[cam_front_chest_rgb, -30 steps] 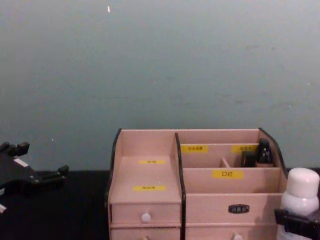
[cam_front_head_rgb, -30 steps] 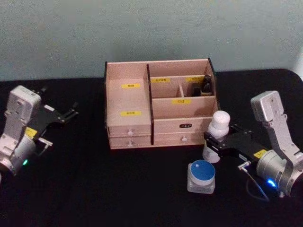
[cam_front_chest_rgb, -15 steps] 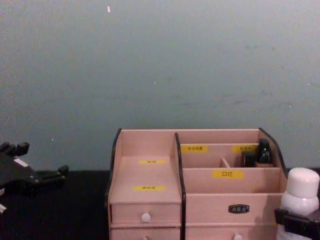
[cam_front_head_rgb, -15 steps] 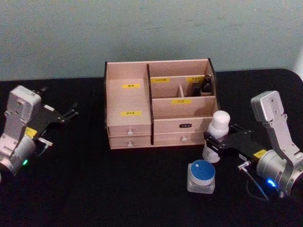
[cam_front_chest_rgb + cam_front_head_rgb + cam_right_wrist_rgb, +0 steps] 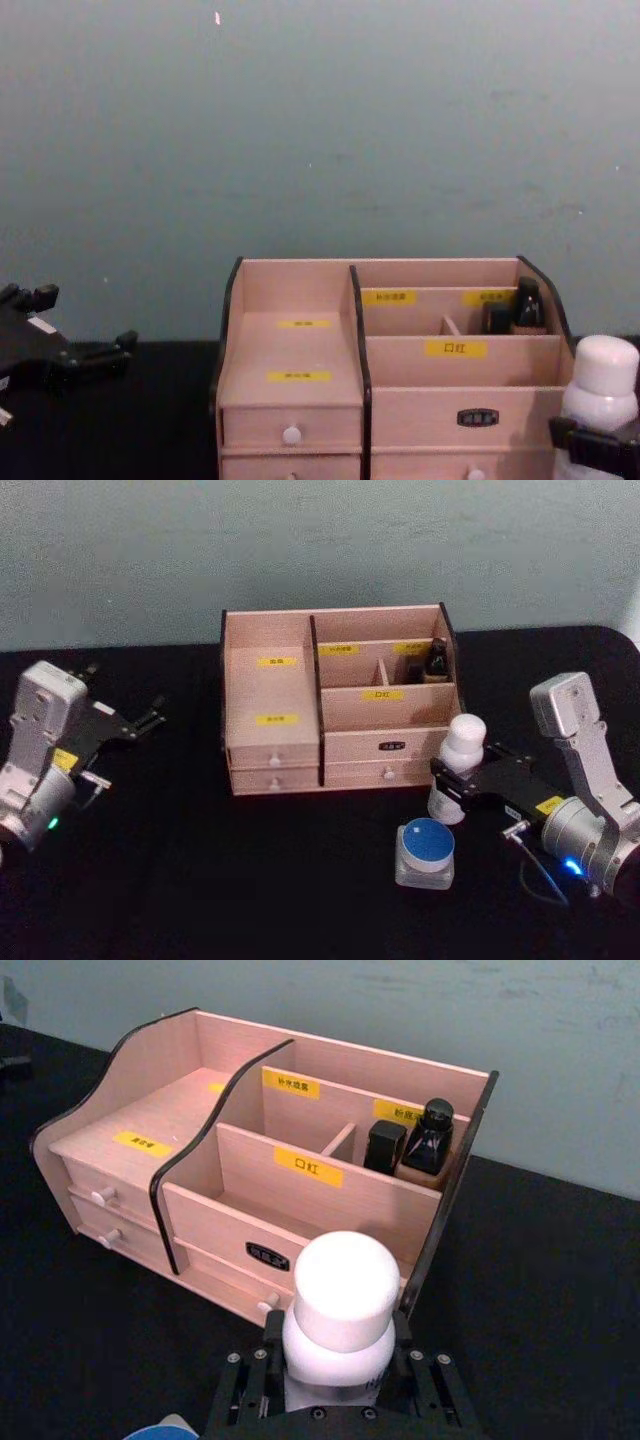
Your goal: Pick up the facial cleanser and watermelon frost from the table and place them into the tiered storage box.
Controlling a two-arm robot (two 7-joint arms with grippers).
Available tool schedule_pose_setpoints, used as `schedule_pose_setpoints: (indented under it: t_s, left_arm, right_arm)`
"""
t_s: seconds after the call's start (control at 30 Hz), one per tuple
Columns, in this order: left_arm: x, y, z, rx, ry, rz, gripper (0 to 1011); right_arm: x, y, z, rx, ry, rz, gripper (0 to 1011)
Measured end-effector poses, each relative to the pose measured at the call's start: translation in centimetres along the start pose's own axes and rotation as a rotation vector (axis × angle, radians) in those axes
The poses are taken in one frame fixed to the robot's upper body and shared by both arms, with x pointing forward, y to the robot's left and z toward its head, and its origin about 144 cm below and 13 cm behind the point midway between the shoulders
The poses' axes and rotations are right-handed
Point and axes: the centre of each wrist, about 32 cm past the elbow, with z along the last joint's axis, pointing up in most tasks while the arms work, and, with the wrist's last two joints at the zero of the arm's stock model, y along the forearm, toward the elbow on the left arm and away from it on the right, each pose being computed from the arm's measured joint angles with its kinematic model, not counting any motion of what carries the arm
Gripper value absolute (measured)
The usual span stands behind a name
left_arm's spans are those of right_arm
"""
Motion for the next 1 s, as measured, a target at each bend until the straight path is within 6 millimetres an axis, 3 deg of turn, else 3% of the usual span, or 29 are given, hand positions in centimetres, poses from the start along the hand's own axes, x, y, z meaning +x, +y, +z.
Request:
schedule_pose_setpoints:
  t_s: [0.43, 1.0]
  left_arm:
    - [0.0, 0.0, 0.0, 0.000, 0.000, 0.000, 1001]
    - [0.0, 0.0, 0.0, 0.000, 0.000, 0.000, 1001]
  right_arm:
    - [0.0, -0.3, 0.5, 0.023, 0.008, 0.001, 607]
    - [0.4, -2.6, 6.1, 0.102, -0.016, 0.046, 607]
